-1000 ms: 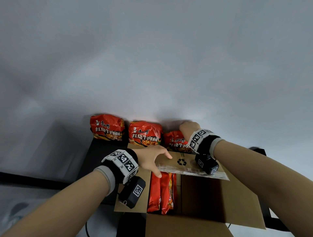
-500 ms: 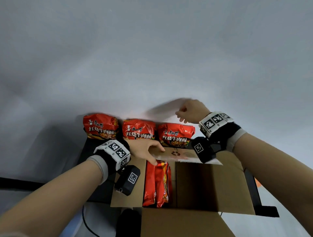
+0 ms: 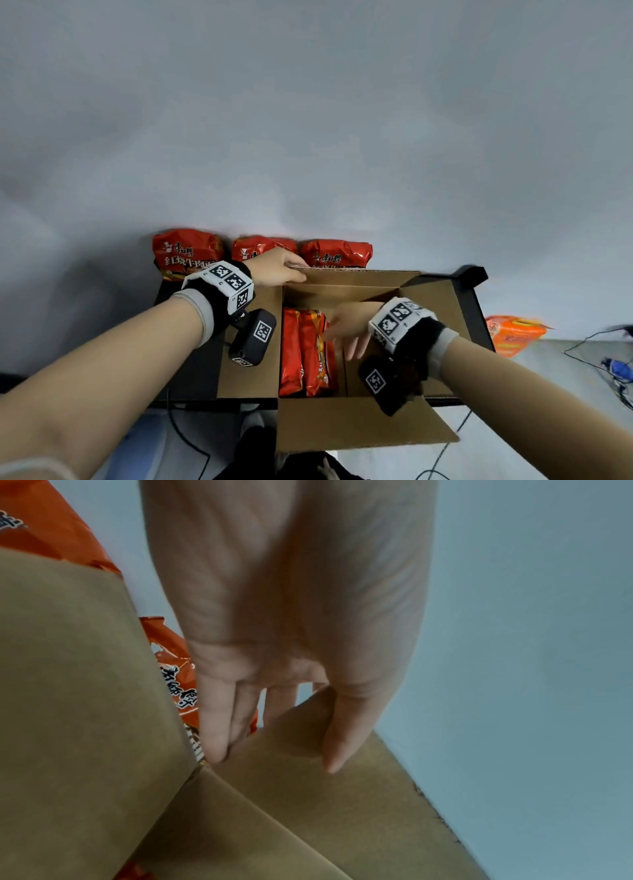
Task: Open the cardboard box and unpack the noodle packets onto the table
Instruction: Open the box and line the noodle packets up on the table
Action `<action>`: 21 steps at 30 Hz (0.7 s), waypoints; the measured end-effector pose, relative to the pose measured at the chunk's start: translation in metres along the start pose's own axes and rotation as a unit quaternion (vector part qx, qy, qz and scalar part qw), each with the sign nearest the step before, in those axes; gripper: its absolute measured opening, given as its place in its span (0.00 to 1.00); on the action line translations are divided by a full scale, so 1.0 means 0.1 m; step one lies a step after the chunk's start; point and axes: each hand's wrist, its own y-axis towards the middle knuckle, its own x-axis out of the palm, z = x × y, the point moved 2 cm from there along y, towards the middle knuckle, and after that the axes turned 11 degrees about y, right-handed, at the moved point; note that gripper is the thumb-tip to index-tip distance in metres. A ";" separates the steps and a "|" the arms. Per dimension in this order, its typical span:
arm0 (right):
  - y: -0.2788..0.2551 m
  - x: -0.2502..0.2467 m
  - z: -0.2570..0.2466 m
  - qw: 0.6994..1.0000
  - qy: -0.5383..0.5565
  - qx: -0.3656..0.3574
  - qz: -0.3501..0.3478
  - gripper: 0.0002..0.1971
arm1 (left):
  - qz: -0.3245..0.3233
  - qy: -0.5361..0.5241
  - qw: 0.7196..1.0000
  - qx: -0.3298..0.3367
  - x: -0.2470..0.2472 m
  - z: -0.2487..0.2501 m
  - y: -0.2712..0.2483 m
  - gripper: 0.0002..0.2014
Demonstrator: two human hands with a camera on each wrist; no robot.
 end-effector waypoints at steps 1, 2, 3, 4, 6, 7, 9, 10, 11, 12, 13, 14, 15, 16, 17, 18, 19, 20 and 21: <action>0.11 0.03 0.03 0.999 0.029 0.016 0.019 0.23 | 0.002 -0.001 1.000 -0.007 0.00 0.00 0.00 0.14; 0.17 0.06 0.04 0.998 0.051 0.028 0.029 0.26 | 0.003 -0.005 1.000 -0.018 0.01 -0.01 0.01 0.14; 0.22 0.08 0.03 0.997 0.065 0.041 0.032 0.29 | 0.006 -0.011 1.000 -0.027 0.01 -0.03 0.01 0.14; 0.26 0.10 0.02 0.995 0.074 0.054 0.029 0.32 | 0.009 -0.017 0.999 -0.036 0.01 -0.05 0.01 0.13; 0.32 0.16 -0.02 0.993 0.086 0.074 0.013 0.36 | 0.016 -0.027 0.998 -0.048 0.02 -0.07 0.02 0.13; 0.36 0.19 -0.04 0.993 0.086 0.078 0.013 0.37 | 0.018 -0.031 0.998 -0.051 0.02 -0.07 0.02 0.13; 0.38 0.26 -0.05 0.994 0.065 0.080 0.032 0.37 | 0.023 -0.038 0.997 -0.055 0.03 -0.07 0.01 0.14; 0.38 0.28 -0.05 0.994 0.062 0.075 0.046 0.36 | 0.024 -0.040 0.997 -0.058 0.03 -0.07 0.01 0.15; 0.40 0.28 -0.03 0.994 0.066 0.066 0.051 0.33 | 0.026 -0.041 0.997 -0.060 0.03 -0.07 0.01 0.16; 0.40 0.27 -0.01 0.994 0.073 0.063 0.043 0.29 | 0.029 -0.038 0.997 -0.063 0.04 -0.07 0.00 0.17; 0.40 0.23 0.02 0.994 0.077 0.068 0.034 0.26 | 0.033 -0.035 0.997 -0.065 0.04 -0.08 0.00 0.18; 0.38 0.16 0.07 0.993 0.080 0.078 0.031 0.25 | 0.035 -0.034 0.997 -0.066 0.03 -0.09 0.01 0.19; 0.34 0.07 0.13 0.991 0.088 0.089 0.037 0.24 | 0.035 -0.035 0.997 -0.064 0.03 -0.10 0.01 0.18; 0.30 -0.01 0.20 0.990 0.097 0.092 0.053 0.25 | 0.034 -0.037 0.997 -0.060 0.04 -0.10 0.01 0.17; 0.26 -0.09 0.26 0.988 0.105 0.093 0.071 0.27 | 0.032 -0.039 0.997 -0.058 0.04 -0.10 0.01 0.16; 0.22 -0.16 0.33 0.986 0.108 0.092 0.086 0.29 | 0.030 -0.040 0.997 -0.056 0.04 -0.10 0.01 0.16; 0.20 -0.20 0.39 0.986 0.103 0.092 0.097 0.30 | 0.030 -0.039 0.997 -0.056 0.04 -0.11 0.01 0.15; 0.20 -0.22 0.46 0.986 0.089 0.091 0.111 0.31 | 0.029 -0.036 0.997 -0.055 0.04 -0.10 0.01 0.14; 0.23 -0.22 0.51 0.986 0.072 0.090 0.122 0.31 | 0.028 -0.030 0.998 -0.054 0.04 -0.10 0.01 0.15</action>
